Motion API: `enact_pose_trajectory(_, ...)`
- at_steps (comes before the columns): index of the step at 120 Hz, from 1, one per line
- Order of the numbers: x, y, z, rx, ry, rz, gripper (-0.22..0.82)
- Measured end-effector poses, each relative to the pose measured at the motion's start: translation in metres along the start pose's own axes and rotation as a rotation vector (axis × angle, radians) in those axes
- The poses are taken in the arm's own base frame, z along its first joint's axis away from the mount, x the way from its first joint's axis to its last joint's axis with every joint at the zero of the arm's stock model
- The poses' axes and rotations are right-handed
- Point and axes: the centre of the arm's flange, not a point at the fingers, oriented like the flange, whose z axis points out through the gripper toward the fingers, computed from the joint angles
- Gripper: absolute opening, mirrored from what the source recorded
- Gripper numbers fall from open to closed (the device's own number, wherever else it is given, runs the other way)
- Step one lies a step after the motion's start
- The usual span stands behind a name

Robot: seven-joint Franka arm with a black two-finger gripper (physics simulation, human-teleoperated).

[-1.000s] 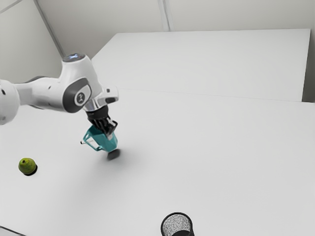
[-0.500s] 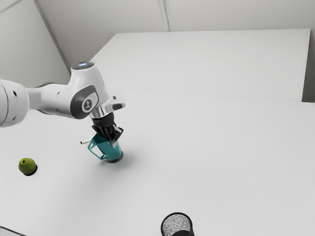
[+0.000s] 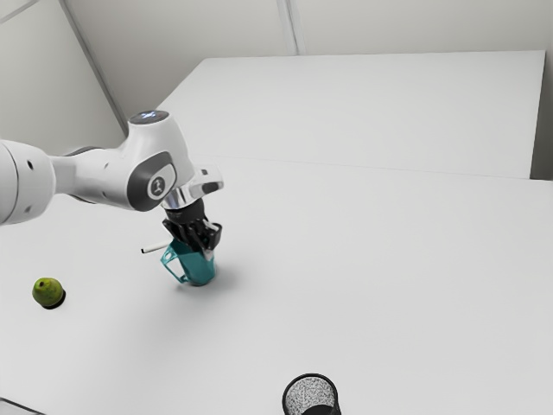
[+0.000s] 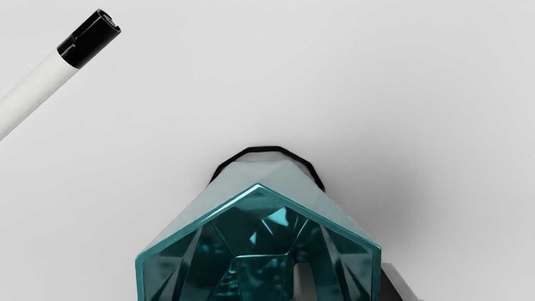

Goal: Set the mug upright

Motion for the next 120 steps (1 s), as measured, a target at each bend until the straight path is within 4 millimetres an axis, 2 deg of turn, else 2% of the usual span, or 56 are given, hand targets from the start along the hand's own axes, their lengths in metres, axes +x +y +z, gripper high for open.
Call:
enact_pose_trajectory(23, 0.000, -0.001, -0.014, 0.002, 0.028, -0.010, 0.34)
enact_pose_trajectory(43, -0.002, -0.003, -0.040, 0.007, 0.074, -0.018, 0.47)
enact_pose_trajectory(63, -0.002, 0.000, -0.067, 0.009, 0.106, -0.016, 0.53)
enact_pose_trajectory(93, 0.015, 0.007, -0.131, 0.002, 0.093, -0.010, 0.57)
enact_pose_trajectory(120, 0.019, 0.006, -0.191, 0.000, 0.063, -0.018, 0.58)
